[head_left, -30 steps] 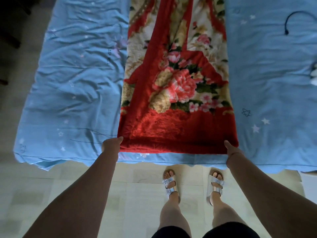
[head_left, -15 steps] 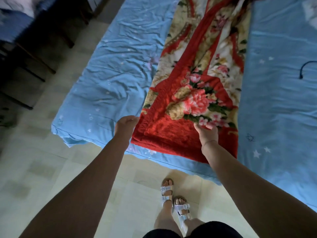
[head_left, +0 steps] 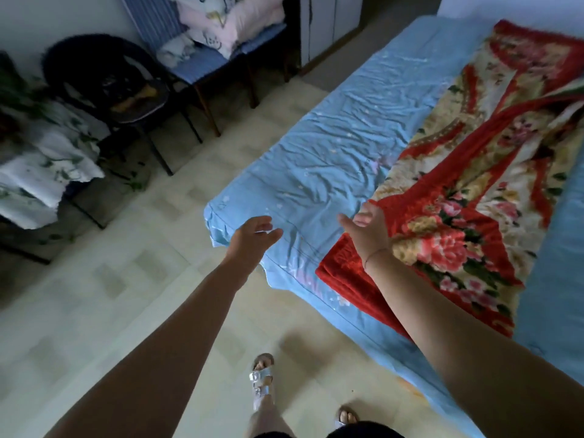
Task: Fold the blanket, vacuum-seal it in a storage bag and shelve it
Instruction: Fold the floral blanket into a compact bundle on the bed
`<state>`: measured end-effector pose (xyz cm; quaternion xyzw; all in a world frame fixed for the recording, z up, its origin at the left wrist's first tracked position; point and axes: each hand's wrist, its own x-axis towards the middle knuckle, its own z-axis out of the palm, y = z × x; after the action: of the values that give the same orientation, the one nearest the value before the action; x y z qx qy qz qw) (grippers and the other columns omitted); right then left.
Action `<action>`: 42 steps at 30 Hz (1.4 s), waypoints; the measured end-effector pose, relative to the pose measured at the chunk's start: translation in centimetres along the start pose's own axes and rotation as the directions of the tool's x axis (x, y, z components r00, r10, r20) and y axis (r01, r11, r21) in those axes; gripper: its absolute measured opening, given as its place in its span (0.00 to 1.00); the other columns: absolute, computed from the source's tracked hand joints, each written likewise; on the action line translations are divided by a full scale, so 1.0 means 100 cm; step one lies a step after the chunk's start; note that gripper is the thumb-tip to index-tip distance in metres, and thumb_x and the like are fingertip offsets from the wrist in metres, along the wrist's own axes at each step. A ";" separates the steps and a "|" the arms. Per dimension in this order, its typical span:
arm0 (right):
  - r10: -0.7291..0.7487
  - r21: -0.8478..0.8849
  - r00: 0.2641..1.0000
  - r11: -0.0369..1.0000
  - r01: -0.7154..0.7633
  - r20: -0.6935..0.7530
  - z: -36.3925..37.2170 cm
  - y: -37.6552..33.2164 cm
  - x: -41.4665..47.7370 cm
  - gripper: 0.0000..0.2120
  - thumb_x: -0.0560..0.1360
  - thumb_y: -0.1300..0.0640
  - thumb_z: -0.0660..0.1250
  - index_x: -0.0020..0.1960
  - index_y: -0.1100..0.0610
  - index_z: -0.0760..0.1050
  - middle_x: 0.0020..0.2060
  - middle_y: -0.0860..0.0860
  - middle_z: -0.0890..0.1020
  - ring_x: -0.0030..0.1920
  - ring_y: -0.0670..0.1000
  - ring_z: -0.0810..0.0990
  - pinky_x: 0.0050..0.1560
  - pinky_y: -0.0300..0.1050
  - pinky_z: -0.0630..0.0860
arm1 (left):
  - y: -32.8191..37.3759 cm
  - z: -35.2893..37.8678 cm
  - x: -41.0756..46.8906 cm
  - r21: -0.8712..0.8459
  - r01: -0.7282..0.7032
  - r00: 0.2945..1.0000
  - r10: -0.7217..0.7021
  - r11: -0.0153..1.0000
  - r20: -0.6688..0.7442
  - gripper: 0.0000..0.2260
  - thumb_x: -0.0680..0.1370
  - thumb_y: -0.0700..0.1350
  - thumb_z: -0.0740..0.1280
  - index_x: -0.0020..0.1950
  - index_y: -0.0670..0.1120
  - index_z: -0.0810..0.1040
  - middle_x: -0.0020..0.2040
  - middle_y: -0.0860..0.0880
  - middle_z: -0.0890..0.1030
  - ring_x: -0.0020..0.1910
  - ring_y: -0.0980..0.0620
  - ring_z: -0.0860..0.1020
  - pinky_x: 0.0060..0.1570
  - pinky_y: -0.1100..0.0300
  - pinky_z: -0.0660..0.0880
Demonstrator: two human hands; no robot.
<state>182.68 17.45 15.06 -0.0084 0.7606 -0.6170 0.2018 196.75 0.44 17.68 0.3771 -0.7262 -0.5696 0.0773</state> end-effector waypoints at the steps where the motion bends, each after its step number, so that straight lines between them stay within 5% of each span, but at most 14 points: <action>1: -0.021 -0.023 0.999 1.000 0.022 0.034 0.018 -0.010 0.001 0.31 0.73 0.56 0.74 0.70 0.60 0.64 0.57 0.55 0.73 0.58 0.51 0.73 0.59 0.44 0.72 | 0.000 -0.020 0.002 -0.007 -0.014 1.000 0.014 1.000 -0.019 0.17 0.75 0.47 0.72 0.63 0.49 0.76 0.55 0.52 0.79 0.46 0.61 0.76 0.39 0.71 0.70; 11: -0.116 -0.042 0.969 0.991 0.128 0.217 0.256 -0.080 0.028 0.34 0.71 0.61 0.75 0.72 0.55 0.62 0.65 0.57 0.70 0.65 0.50 0.72 0.57 0.42 0.70 | -0.033 -0.243 0.085 -0.036 -0.089 0.985 0.083 0.995 -0.154 0.18 0.74 0.45 0.74 0.62 0.49 0.76 0.52 0.55 0.80 0.57 0.52 0.78 0.60 0.57 0.73; 16: -0.133 -0.023 0.967 0.990 0.141 0.219 0.349 -0.103 0.053 0.34 0.71 0.63 0.74 0.72 0.58 0.62 0.65 0.57 0.70 0.68 0.52 0.71 0.61 0.41 0.68 | -0.037 -0.322 0.155 -0.013 -0.087 0.985 0.084 0.996 -0.150 0.18 0.74 0.44 0.74 0.63 0.46 0.76 0.54 0.50 0.80 0.58 0.50 0.78 0.62 0.55 0.74; 26: -0.137 -0.024 0.989 0.990 0.138 0.059 0.470 -0.159 0.221 0.33 0.71 0.60 0.75 0.71 0.59 0.63 0.61 0.55 0.72 0.65 0.54 0.72 0.62 0.45 0.70 | 0.007 -0.383 0.380 -0.012 -0.137 0.990 0.136 0.990 -0.039 0.18 0.74 0.45 0.73 0.62 0.47 0.75 0.54 0.52 0.79 0.57 0.53 0.78 0.53 0.67 0.73; 30: -0.141 -0.010 0.990 0.990 0.141 0.025 0.516 -0.197 0.289 0.35 0.70 0.60 0.75 0.72 0.59 0.62 0.61 0.54 0.72 0.66 0.54 0.72 0.67 0.51 0.71 | 0.039 -0.403 0.462 0.004 -0.132 0.991 0.132 0.991 0.011 0.20 0.74 0.48 0.72 0.65 0.48 0.74 0.57 0.53 0.79 0.57 0.56 0.77 0.57 0.62 0.72; 34: -0.179 -0.005 0.984 0.984 0.179 -0.004 0.558 -0.232 0.350 0.35 0.70 0.61 0.75 0.72 0.57 0.62 0.65 0.57 0.72 0.66 0.54 0.72 0.60 0.41 0.68 | 0.068 -0.427 0.539 0.021 -0.162 0.986 0.161 0.987 0.049 0.21 0.75 0.51 0.72 0.66 0.51 0.73 0.56 0.57 0.78 0.57 0.59 0.76 0.57 0.62 0.71; 38: -0.206 -0.023 0.975 0.979 0.205 -0.085 0.593 -0.263 0.406 0.35 0.70 0.61 0.75 0.72 0.58 0.62 0.63 0.56 0.72 0.66 0.53 0.72 0.62 0.43 0.69 | 0.096 -0.443 0.619 0.038 -0.209 0.974 0.205 0.977 0.094 0.19 0.75 0.49 0.71 0.65 0.50 0.74 0.56 0.55 0.78 0.56 0.58 0.76 0.52 0.65 0.69; 42: -0.205 0.010 0.960 0.978 0.210 -0.191 0.614 -0.293 0.455 0.34 0.71 0.59 0.75 0.72 0.57 0.62 0.63 0.55 0.72 0.65 0.52 0.72 0.63 0.43 0.69 | 0.121 -0.454 0.705 0.022 -0.238 0.955 0.230 0.971 0.187 0.15 0.74 0.46 0.73 0.58 0.53 0.75 0.53 0.52 0.79 0.59 0.49 0.77 0.62 0.52 0.73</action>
<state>153.47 -58.88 19.48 -0.0266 0.7619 -0.6440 0.0632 166.17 -78.44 21.44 0.2361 -0.7822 -0.5724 0.0686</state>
